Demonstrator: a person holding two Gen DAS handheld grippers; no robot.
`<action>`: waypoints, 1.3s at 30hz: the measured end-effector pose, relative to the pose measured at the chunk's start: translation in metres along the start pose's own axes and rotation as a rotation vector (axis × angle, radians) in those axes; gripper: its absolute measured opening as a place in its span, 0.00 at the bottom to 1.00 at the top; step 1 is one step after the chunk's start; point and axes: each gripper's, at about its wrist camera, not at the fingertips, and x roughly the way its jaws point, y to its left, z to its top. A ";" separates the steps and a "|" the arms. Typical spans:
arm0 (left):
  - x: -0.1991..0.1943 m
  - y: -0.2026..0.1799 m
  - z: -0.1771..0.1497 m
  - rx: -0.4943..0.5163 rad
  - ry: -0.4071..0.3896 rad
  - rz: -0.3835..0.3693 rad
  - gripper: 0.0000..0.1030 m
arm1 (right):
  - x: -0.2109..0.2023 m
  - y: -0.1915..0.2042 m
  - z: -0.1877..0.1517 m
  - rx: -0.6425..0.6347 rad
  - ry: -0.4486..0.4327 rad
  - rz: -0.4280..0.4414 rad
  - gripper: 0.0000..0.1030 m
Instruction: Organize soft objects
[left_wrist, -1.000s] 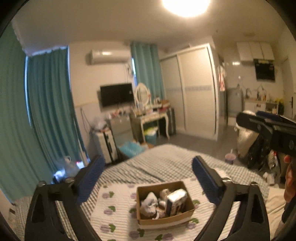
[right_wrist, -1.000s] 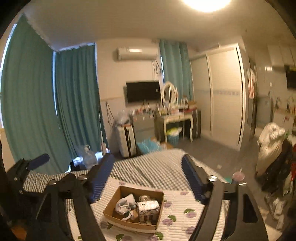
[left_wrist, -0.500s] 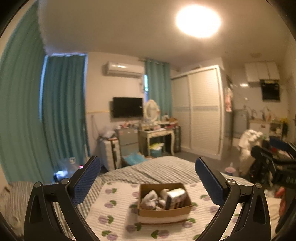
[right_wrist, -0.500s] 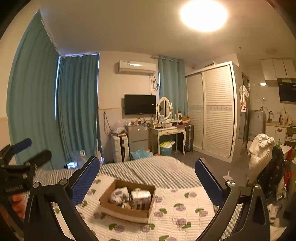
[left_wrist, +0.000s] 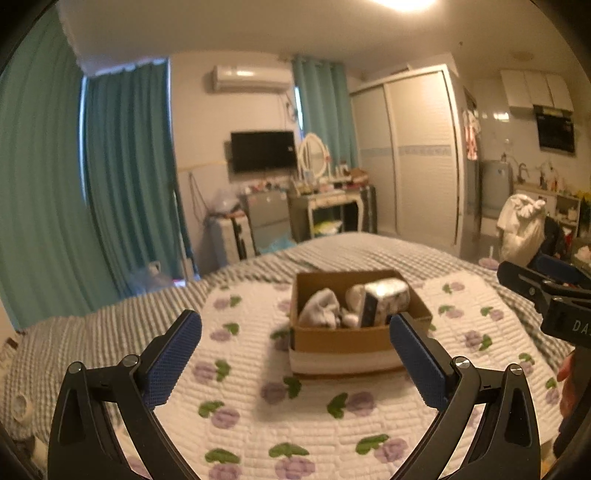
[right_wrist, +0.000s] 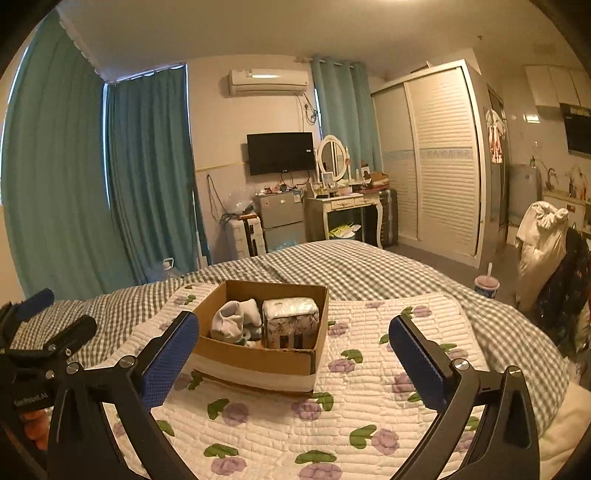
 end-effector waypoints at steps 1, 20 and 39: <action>-0.002 0.001 -0.003 -0.005 0.004 -0.005 1.00 | 0.000 -0.001 -0.001 0.001 0.004 -0.003 1.00; 0.009 0.007 -0.008 -0.025 0.040 -0.020 1.00 | 0.007 0.008 -0.001 -0.017 0.027 0.023 1.00; 0.008 0.004 -0.012 -0.002 0.059 -0.042 1.00 | 0.015 0.008 -0.007 -0.017 0.045 0.003 1.00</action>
